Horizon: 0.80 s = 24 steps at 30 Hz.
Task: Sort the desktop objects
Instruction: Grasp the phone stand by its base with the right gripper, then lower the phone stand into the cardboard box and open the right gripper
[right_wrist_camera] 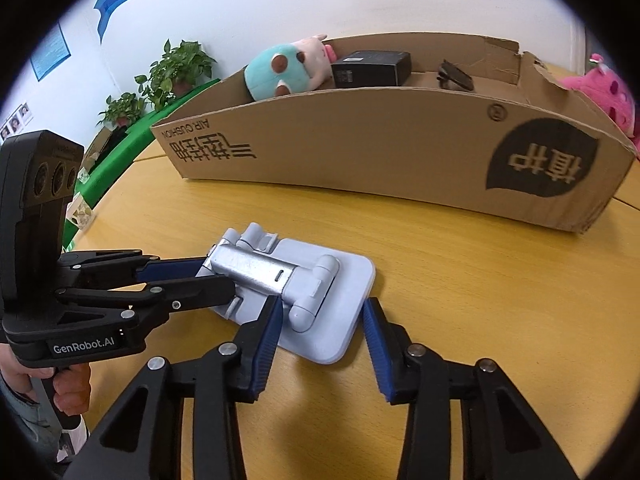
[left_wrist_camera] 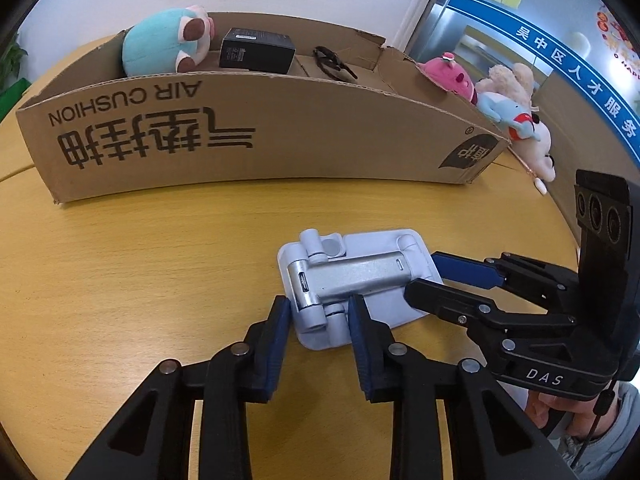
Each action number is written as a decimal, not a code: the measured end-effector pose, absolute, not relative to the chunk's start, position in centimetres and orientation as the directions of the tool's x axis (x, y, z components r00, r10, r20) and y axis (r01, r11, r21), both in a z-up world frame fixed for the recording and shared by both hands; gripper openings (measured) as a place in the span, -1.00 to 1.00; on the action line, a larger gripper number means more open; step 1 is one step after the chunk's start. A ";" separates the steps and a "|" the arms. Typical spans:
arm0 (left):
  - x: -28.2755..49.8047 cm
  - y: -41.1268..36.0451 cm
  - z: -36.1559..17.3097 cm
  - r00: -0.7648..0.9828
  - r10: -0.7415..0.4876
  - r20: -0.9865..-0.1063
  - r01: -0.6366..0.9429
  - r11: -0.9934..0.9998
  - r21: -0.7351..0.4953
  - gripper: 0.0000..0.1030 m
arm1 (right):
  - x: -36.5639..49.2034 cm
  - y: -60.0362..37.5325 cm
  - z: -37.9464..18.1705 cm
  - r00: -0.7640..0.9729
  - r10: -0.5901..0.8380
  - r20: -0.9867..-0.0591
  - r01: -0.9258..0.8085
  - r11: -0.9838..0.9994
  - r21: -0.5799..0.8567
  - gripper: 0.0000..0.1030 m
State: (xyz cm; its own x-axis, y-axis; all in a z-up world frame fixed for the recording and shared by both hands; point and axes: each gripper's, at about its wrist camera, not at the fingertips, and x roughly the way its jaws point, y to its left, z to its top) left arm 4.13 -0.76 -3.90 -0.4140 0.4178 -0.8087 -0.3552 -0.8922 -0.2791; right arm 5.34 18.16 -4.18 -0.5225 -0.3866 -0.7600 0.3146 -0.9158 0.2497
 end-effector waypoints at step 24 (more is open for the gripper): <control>-4.0 3.7 18.4 -0.707 0.513 -0.486 -0.517 -0.845 -0.140 -0.48 | -0.1 22.4 17.5 -0.863 -0.297 -0.409 0.289 -0.954 0.083 -0.24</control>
State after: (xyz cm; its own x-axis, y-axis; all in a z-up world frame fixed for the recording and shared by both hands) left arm -3.95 3.65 18.36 -0.7075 0.5134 -0.4858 -0.5167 -0.8446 -0.1400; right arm -0.08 22.35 17.52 -0.8631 -0.2968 -0.4087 0.2886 -0.9538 0.0831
